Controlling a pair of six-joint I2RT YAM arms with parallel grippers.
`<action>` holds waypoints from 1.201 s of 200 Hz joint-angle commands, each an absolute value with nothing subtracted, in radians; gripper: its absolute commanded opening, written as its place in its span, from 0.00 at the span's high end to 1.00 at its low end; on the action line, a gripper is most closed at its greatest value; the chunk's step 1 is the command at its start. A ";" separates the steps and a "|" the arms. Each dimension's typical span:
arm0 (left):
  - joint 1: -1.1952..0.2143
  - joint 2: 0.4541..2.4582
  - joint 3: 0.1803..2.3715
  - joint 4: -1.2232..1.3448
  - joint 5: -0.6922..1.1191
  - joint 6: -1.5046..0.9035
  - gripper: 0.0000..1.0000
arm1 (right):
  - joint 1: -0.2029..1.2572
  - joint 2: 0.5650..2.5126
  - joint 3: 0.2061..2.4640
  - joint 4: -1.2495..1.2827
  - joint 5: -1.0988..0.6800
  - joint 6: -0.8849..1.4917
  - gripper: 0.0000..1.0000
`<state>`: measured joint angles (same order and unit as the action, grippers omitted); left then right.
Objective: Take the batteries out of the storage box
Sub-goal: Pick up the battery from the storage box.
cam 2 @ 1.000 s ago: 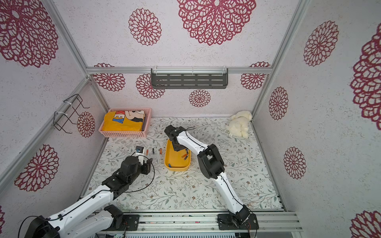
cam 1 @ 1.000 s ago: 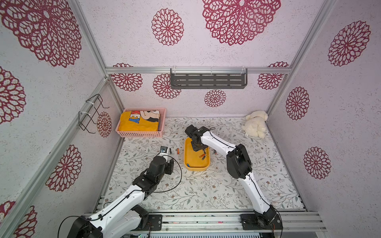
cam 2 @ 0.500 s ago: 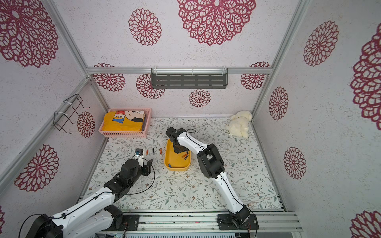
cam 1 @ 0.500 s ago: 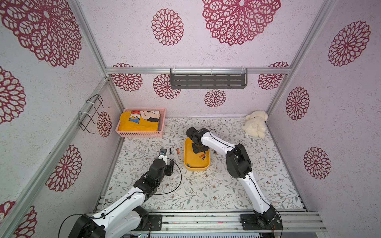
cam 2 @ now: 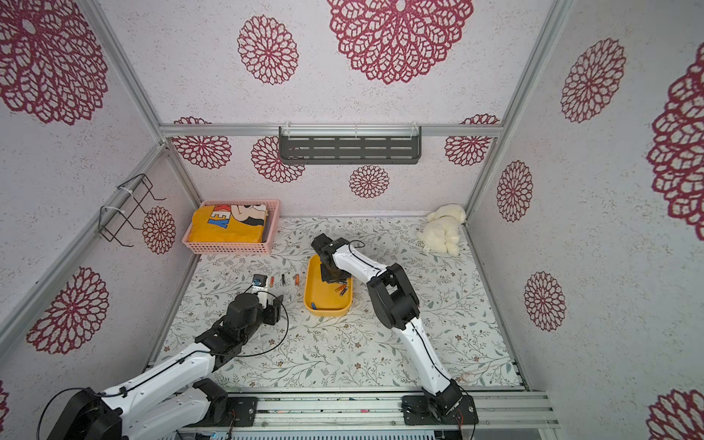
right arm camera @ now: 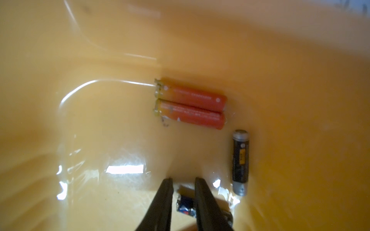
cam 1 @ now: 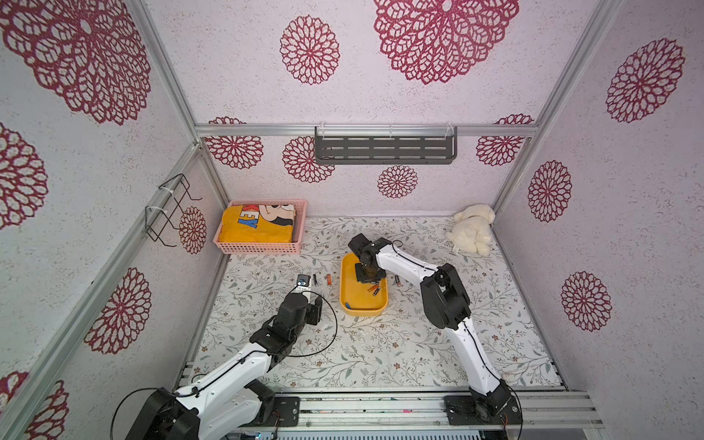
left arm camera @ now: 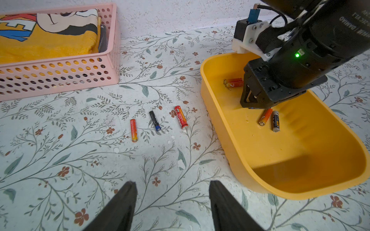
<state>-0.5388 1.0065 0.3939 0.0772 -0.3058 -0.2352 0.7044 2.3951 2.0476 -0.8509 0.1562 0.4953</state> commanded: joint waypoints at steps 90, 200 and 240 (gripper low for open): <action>-0.535 1.045 0.440 0.090 -0.321 -0.235 0.38 | 0.700 2.296 1.988 -0.808 0.164 0.015 0.55; -0.535 1.076 0.457 0.081 -0.315 -0.234 0.37 | 0.703 2.286 1.981 -0.883 0.153 -0.033 0.59; -0.535 1.089 0.463 0.076 -0.313 -0.234 0.37 | 0.698 2.279 1.961 -0.883 0.151 -0.033 0.61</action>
